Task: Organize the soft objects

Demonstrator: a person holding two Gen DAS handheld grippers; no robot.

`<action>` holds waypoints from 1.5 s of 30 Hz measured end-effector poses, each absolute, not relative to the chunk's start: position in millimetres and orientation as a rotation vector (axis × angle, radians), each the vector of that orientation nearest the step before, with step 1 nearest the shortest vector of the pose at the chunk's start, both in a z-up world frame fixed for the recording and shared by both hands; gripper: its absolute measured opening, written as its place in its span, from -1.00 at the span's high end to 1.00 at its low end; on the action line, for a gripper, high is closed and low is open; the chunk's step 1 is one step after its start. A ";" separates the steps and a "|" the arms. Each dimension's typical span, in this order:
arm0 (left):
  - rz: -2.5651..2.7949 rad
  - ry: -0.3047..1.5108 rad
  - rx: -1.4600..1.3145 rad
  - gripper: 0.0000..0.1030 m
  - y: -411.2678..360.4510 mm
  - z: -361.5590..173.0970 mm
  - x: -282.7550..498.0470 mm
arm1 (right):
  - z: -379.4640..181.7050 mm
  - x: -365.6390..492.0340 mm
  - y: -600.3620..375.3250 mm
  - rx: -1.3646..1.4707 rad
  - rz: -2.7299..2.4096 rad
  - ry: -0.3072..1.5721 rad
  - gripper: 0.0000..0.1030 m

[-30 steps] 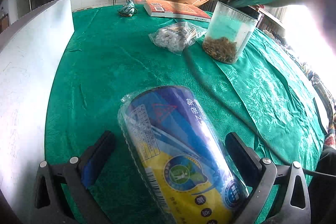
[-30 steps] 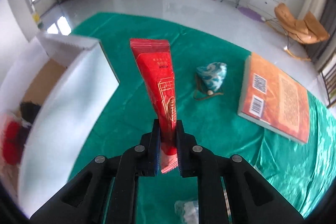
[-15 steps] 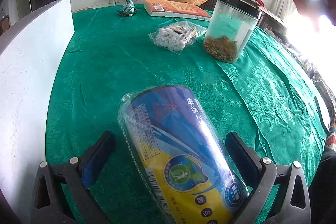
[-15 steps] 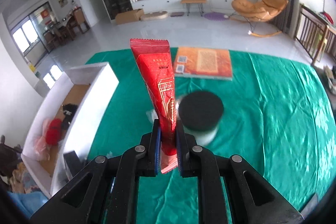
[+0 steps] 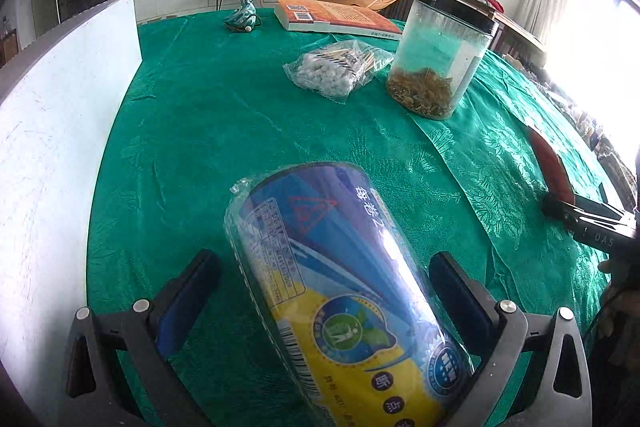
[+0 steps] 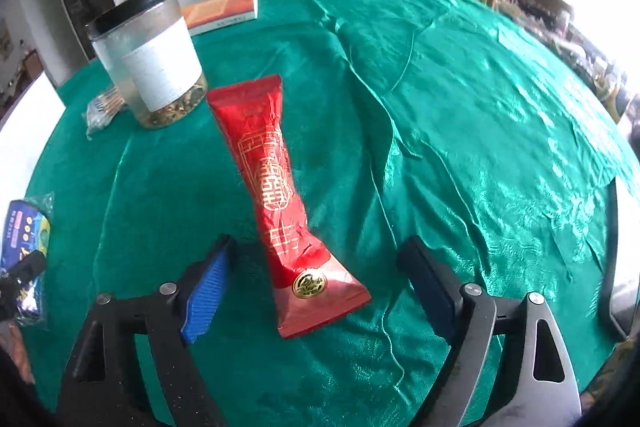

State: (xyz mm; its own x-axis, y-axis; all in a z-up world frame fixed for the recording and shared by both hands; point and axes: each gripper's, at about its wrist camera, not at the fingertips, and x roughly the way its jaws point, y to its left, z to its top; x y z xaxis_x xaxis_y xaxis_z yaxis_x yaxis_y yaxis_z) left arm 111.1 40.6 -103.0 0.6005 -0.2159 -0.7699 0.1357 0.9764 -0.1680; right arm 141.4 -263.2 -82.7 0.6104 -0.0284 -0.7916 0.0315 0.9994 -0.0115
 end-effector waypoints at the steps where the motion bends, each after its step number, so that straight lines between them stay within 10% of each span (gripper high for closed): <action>1: -0.204 0.904 -0.096 -1.00 40.6 -103.1 111.1 | -82.0 141.2 -260.4 -0.013 -0.037 0.911 -0.68; 45: -0.201 0.906 -0.094 -1.00 40.5 -103.4 111.0 | -93.2 147.7 -264.4 0.007 -0.021 0.913 -0.79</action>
State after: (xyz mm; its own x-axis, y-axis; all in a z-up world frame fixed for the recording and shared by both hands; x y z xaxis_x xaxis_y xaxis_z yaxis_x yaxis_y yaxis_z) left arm 111.0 40.5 -103.4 0.5999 -0.2123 -0.7714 0.1330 0.9772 -0.1655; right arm 147.7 -264.4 -93.2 0.6111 -0.0155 -0.7914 0.0218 0.9998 -0.0027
